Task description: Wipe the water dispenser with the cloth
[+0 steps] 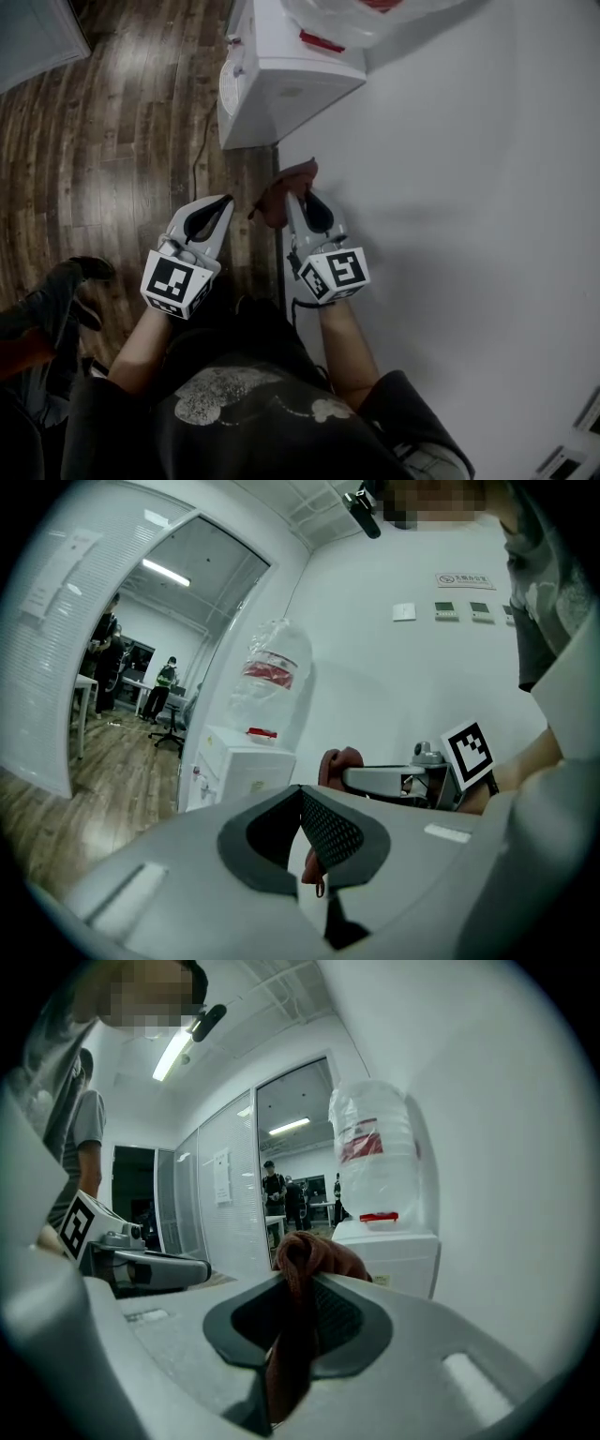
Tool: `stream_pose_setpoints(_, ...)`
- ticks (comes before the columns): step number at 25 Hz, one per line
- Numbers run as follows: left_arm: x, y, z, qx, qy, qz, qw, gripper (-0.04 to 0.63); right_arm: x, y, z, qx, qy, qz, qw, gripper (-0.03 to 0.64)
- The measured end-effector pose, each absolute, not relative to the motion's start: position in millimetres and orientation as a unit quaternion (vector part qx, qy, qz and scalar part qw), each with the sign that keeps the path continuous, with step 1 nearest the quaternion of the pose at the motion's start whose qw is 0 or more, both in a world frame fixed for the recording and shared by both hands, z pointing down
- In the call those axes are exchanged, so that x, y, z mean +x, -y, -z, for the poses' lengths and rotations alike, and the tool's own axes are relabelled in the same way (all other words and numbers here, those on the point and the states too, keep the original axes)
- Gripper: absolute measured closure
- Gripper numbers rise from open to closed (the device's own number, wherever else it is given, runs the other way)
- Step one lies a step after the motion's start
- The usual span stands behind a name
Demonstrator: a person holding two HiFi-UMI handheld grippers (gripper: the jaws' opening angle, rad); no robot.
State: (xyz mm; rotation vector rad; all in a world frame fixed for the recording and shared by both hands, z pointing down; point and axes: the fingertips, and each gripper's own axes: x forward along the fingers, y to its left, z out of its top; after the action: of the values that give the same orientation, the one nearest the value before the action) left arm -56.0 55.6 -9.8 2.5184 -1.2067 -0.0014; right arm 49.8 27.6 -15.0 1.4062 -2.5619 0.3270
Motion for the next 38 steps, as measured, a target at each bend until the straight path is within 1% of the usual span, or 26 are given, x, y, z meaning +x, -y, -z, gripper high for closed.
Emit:
stream_pose_setpoints(8, -53.4, -105.8, 15.4, 0.866, 0.475, -0.007, 0.158, 0.575, 81.8, -85.4, 24.7, 0.464, 0.876, -0.109, 0.077, 0.569)
stream_pose_setpoints(12, -34.6, -148.8, 23.0, 0.860, 0.490, -0.006, 0.144, 0.575, 101.9, -129.9, 36.0, 0.454, 0.883, -0.098, 0.064, 0.569)
stream_pose_setpoints(16, -11.1, -192.8, 31.3, 0.856, 0.494, 0.003, 0.151, 0.575, 115.3, -169.4, 47.4, 0.442, 0.891, -0.098, 0.046, 0.569)
stream_pose_setpoints(24, 8.6, -258.2, 50.5, 0.851, 0.510, 0.009, 0.128, 0.575, 121.3, -230.9, 56.8, 0.417, 0.902, -0.106, 0.024, 0.569)
stream_pose_setpoints(38, 35.2, -301.6, 76.1, 0.862, 0.497, 0.008, 0.100, 0.575, 146.2, -289.7, 58.6, 0.440, 0.890, -0.118, 0.010, 0.572)
